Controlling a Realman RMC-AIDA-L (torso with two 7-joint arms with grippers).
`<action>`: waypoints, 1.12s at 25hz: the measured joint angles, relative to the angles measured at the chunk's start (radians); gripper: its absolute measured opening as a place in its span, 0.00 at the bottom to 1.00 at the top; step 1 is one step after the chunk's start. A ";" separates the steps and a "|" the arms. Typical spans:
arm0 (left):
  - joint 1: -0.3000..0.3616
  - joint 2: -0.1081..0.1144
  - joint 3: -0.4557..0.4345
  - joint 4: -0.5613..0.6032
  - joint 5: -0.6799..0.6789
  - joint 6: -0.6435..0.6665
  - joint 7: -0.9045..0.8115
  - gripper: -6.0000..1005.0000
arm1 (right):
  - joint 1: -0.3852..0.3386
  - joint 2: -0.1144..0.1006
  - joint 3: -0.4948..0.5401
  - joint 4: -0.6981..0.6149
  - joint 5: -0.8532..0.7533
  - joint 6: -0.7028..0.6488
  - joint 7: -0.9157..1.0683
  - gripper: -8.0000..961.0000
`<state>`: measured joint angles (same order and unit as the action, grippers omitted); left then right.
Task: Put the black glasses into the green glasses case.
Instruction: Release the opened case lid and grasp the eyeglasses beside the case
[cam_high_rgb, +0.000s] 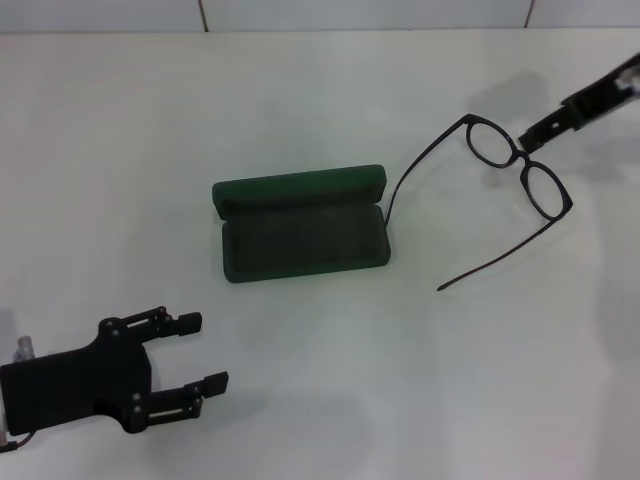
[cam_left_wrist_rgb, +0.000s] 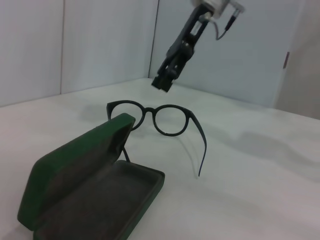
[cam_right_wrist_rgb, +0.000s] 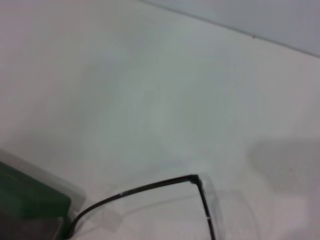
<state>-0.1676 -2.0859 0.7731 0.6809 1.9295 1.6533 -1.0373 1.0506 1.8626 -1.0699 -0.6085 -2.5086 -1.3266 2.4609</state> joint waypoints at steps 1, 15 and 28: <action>-0.001 0.000 0.000 0.000 0.003 0.000 0.000 0.77 | 0.012 0.007 -0.001 0.015 -0.011 0.013 0.006 0.91; -0.017 0.000 0.000 0.000 0.014 0.000 0.000 0.77 | 0.077 0.101 -0.016 0.106 -0.167 0.160 0.105 0.91; -0.025 0.000 0.000 -0.012 0.014 0.000 0.000 0.77 | 0.062 0.122 -0.021 0.135 -0.167 0.231 0.138 0.87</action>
<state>-0.1924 -2.0861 0.7731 0.6688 1.9437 1.6536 -1.0369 1.1128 1.9849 -1.0910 -0.4739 -2.6758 -1.0954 2.5991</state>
